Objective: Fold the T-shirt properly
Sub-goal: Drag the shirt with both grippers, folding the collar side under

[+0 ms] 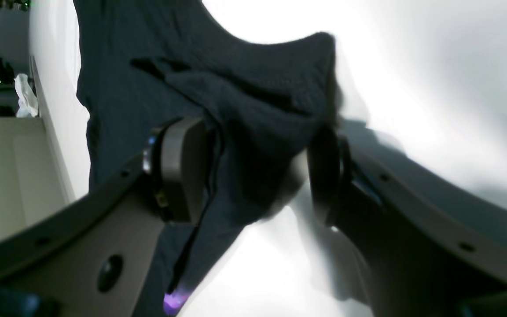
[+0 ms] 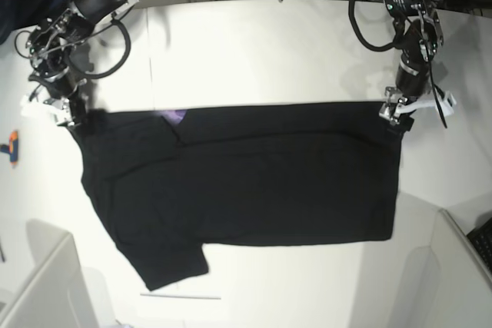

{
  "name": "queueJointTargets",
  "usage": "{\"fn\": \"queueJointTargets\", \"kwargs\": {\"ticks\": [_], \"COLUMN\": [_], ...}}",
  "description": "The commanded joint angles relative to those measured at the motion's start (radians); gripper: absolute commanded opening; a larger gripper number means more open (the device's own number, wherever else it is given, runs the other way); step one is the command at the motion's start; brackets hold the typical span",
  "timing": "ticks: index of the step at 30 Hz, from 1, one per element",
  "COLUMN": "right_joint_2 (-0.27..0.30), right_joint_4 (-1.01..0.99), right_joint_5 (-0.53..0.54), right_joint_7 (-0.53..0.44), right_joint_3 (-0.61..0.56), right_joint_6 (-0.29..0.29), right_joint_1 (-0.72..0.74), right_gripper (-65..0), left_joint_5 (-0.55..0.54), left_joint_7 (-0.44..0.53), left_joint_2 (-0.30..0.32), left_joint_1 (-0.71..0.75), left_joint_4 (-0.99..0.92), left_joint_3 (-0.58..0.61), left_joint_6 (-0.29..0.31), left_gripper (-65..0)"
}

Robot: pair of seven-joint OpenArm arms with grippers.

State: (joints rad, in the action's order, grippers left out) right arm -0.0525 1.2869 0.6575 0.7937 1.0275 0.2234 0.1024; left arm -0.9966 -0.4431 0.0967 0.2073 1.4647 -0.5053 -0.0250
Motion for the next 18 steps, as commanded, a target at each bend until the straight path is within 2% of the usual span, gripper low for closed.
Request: {"fn": "queueJointTargets", "kwargs": {"ticks": [1, 8, 10, 11, 13, 18], "right_joint_2": [0.001, 0.001, 0.001, 0.001, 0.003, 0.038], "right_joint_4": [-0.002, -0.002, -0.006, -0.016, -0.037, -0.115], "right_joint_5": [-0.032, -0.032, -0.032, -0.032, -0.034, -0.034], "right_joint_7": [0.025, -0.007, -0.035, -0.044, -0.069, -0.095], "right_joint_3": [-0.005, -0.005, -0.005, -0.005, -0.005, -0.005], "right_joint_6": [-0.026, -0.029, -0.029, -0.029, -0.029, -0.025], "right_joint_1": [0.007, 0.009, 0.007, 0.007, 0.007, 0.007], "right_gripper": [-30.2, -30.9, -30.9, -31.1, -32.7, -50.0], "left_joint_5": [0.008, 0.012, 0.012, 0.012, 0.012, 0.012], "left_joint_7": [-0.029, -0.027, -0.027, -0.027, -0.030, -0.032], "left_joint_2": [0.002, -0.001, -0.004, -0.004, 0.002, 0.005], "left_joint_1": [-0.001, -0.012, -0.013, -0.015, -0.026, -0.030], "left_joint_4": [-0.005, -0.014, -0.034, -0.046, -0.063, -0.081], "left_joint_3": [0.000, 0.063, 0.063, 0.063, 0.063, 0.063], "left_joint_6": [-0.022, -0.026, -0.026, -0.026, -0.026, -0.026], "left_gripper": [-10.2, -10.4, -13.0, -17.1, -29.6, -63.7]}}
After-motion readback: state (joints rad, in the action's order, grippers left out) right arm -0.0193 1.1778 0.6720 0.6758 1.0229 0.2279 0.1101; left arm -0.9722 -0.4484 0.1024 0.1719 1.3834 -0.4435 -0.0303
